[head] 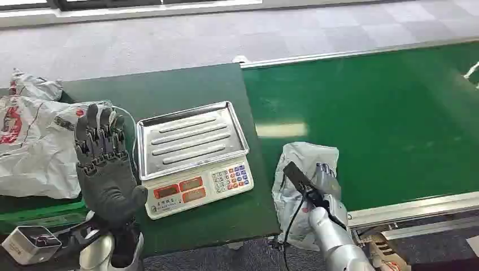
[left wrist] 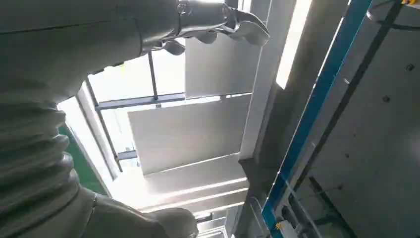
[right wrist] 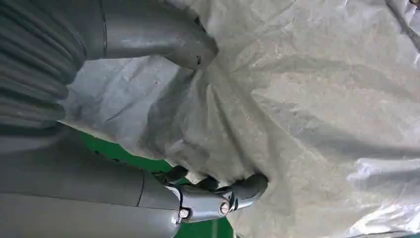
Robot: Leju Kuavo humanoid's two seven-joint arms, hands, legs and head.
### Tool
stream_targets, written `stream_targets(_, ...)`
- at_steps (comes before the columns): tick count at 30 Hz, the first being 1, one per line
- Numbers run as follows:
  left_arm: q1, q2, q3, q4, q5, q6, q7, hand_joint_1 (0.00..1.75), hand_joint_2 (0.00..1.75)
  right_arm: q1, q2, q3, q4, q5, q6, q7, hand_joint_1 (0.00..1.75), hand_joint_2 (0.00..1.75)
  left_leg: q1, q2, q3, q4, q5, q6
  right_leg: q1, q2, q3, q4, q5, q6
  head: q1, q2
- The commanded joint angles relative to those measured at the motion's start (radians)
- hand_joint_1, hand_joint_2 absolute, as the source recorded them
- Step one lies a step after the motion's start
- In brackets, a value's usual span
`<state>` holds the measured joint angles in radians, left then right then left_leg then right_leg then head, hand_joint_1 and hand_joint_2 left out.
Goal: Moved the parcel from conveyor to table for the left to box.
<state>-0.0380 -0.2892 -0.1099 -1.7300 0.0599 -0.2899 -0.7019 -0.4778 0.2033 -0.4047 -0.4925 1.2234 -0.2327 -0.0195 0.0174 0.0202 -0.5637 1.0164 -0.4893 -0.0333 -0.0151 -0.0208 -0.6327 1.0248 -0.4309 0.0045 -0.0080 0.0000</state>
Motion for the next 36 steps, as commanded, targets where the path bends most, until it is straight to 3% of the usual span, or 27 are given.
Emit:
stream_targets(1, -0.045, -0.038, 0.037, 0.025, -0.003, -0.005, 0.006, 0.00, 1.75, -0.059, -0.058, -0.020, 0.161, -0.005, 0.054, 0.024, 0.00, 1.75, 0.000, -0.004, 0.001, -0.001, 0.001, 0.002, 0.000, -0.001, 0.003, -0.002, 0.000, 0.000, 0.000, 0.000)
stream_targets(5, -0.064, -0.046, 0.049, 0.045, -0.006, -0.015, 0.011, 0.00, 1.75, -0.061, -0.071, 0.000, 0.203, 0.005, 0.155, 0.032, 0.00, 1.75, 0.000, -0.004, 0.002, 0.000, 0.001, 0.002, 0.000, -0.002, 0.003, -0.001, 0.000, 0.000, 0.000, 0.000)
stream_targets(6, -0.067, -0.046, 0.052, 0.049, -0.008, -0.017, 0.011, 0.00, 1.75, -0.062, -0.068, -0.002, 0.202, 0.001, 0.154, 0.024, 0.07, 1.75, 0.000, -0.005, 0.003, -0.001, 0.001, 0.002, 0.000, -0.002, 0.005, -0.002, 0.000, 0.000, 0.000, 0.000)
stream_targets(7, -0.067, -0.046, 0.053, 0.050, -0.009, -0.017, 0.011, 0.00, 1.75, -0.063, -0.067, -0.002, 0.200, -0.001, 0.150, 0.020, 1.75, 1.75, 0.000, -0.004, 0.003, 0.000, 0.001, 0.001, 0.000, -0.002, 0.004, -0.001, 0.000, 0.000, 0.000, 0.000)
stream_targets(25, -0.057, -0.041, 0.061, 0.042, -0.025, -0.005, 0.006, 0.00, 1.75, -0.066, -0.053, 0.029, 0.189, -0.001, 0.165, -0.016, 1.75, 1.75, 0.001, -0.005, 0.010, -0.002, 0.001, 0.003, 0.002, -0.002, 0.012, -0.004, 0.000, -0.001, 0.000, 0.000)
stream_targets(27, -0.054, -0.038, 0.060, 0.038, -0.027, 0.008, 0.004, 0.00, 1.75, -0.069, -0.042, 0.037, 0.172, -0.027, 0.158, -0.111, 1.75, 1.75, 0.001, -0.005, 0.010, -0.002, 0.001, 0.003, 0.001, -0.001, 0.011, -0.004, 0.000, -0.001, 0.000, 0.000)
stream_targets(29, -0.042, -0.032, 0.061, 0.008, -0.031, 0.027, 0.004, 0.00, 1.75, -0.072, -0.007, 0.045, 0.098, -0.122, 0.136, -0.362, 1.75, 1.75, 0.001, -0.003, 0.010, -0.002, 0.000, 0.002, 0.001, 0.000, 0.010, -0.003, 0.001, -0.001, 0.000, 0.000)
stream_targets(30, -0.035, -0.031, 0.064, -0.005, -0.029, 0.031, 0.004, 0.00, 1.75, -0.072, 0.009, 0.059, 0.051, -0.157, 0.128, -0.423, 1.75, 1.75, 0.001, -0.001, 0.009, -0.001, 0.000, 0.002, 0.001, 0.001, 0.009, -0.002, 0.000, -0.001, 0.000, 0.000)
stream_targets(36, -0.032, -0.031, 0.066, -0.007, -0.028, 0.028, 0.004, 0.00, 1.75, -0.049, 0.012, 0.110, -0.022, -0.196, 0.163, -0.383, 1.75, 1.75, 0.001, 0.001, 0.006, -0.001, 0.000, 0.001, 0.000, 0.002, 0.005, -0.001, 0.000, -0.001, 0.000, 0.000)
